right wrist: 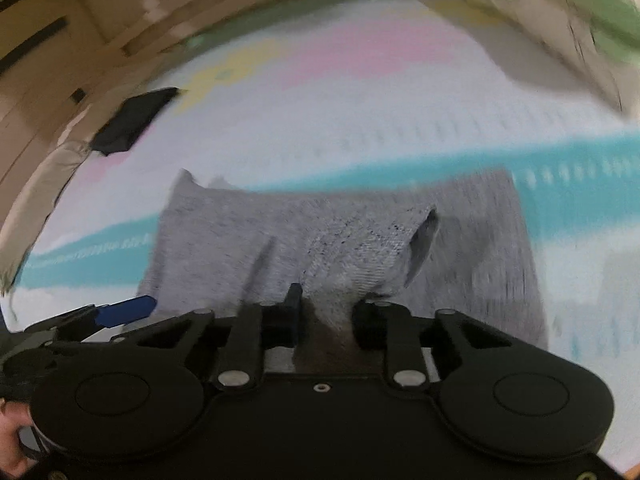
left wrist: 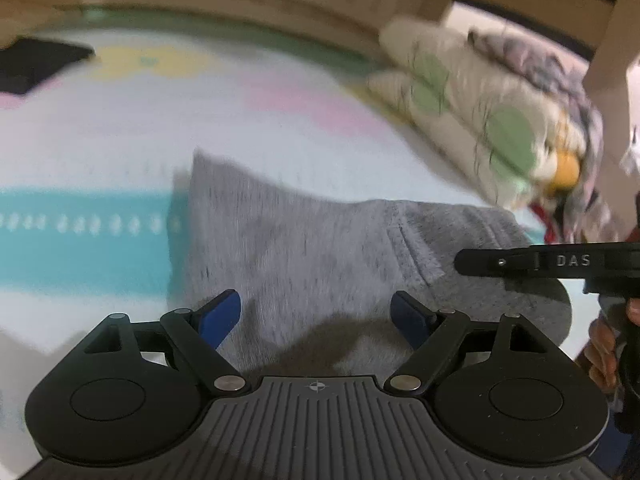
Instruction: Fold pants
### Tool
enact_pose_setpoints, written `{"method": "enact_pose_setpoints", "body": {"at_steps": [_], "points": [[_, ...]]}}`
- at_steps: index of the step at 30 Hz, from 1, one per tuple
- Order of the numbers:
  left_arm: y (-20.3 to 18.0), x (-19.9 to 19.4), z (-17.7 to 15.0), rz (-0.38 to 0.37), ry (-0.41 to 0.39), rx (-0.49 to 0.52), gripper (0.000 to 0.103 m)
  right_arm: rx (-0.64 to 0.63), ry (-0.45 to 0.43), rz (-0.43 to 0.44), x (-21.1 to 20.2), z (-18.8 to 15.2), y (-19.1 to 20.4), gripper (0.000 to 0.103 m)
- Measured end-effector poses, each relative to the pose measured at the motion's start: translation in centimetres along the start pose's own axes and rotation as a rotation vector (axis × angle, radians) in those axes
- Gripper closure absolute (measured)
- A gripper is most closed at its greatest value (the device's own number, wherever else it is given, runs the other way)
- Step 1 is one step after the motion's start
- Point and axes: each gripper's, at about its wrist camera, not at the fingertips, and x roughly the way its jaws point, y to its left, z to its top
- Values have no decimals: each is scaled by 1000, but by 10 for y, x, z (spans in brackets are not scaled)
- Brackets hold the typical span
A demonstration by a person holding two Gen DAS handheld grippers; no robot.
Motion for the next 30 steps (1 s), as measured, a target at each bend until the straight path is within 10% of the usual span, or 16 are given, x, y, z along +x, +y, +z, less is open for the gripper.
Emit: {"method": "enact_pose_setpoints", "body": {"at_steps": [4,8,10,13,30], "points": [[-9,-14,11,13,-71,48,22,-66,-115,-20,-29,14,13,77],[-12,11,5,4,43,44,22,-113,-110,-170,-19,20,7,75],[-15,36,-8,45,168,97,21,-84,1,-248,8,18,-5,46],[-26,40,-25,81,111,235,18,-44,53,-329,31,1,-18,1],[-20,22,-31,47,91,133,19,8,-55,-265,19,-25,-33,0]]}}
